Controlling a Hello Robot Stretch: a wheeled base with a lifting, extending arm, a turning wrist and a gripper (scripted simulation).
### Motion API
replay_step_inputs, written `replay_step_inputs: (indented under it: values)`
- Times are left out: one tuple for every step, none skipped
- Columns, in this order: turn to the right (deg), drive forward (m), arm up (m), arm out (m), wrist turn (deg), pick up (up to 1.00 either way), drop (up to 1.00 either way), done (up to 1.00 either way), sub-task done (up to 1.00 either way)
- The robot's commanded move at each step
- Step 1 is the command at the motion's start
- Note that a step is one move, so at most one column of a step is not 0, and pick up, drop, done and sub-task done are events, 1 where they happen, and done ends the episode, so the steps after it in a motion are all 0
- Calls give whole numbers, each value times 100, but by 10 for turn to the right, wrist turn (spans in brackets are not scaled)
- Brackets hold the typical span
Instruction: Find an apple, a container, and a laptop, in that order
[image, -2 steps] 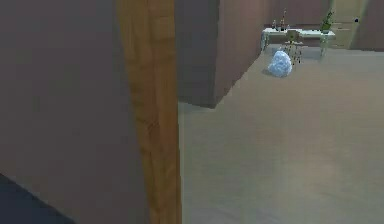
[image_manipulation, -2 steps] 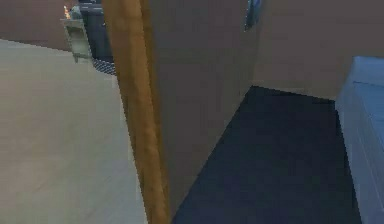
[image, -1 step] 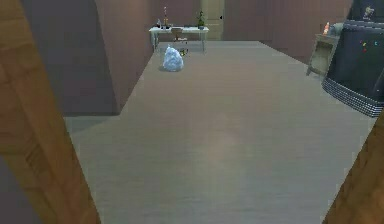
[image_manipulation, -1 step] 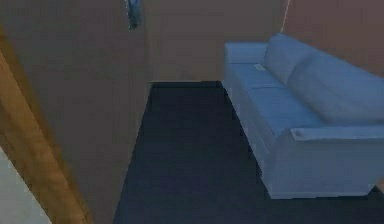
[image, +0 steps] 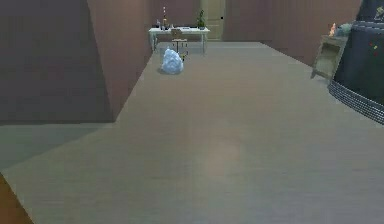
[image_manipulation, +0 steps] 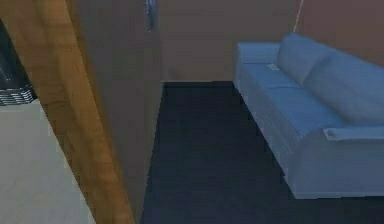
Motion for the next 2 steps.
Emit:
replay_step_inputs:
  values:
    - [450, 0, 0, 0, 0, 0, 0, 0, 0]
    - [450, 0, 0, 0, 0, 0, 0, 0, 0]
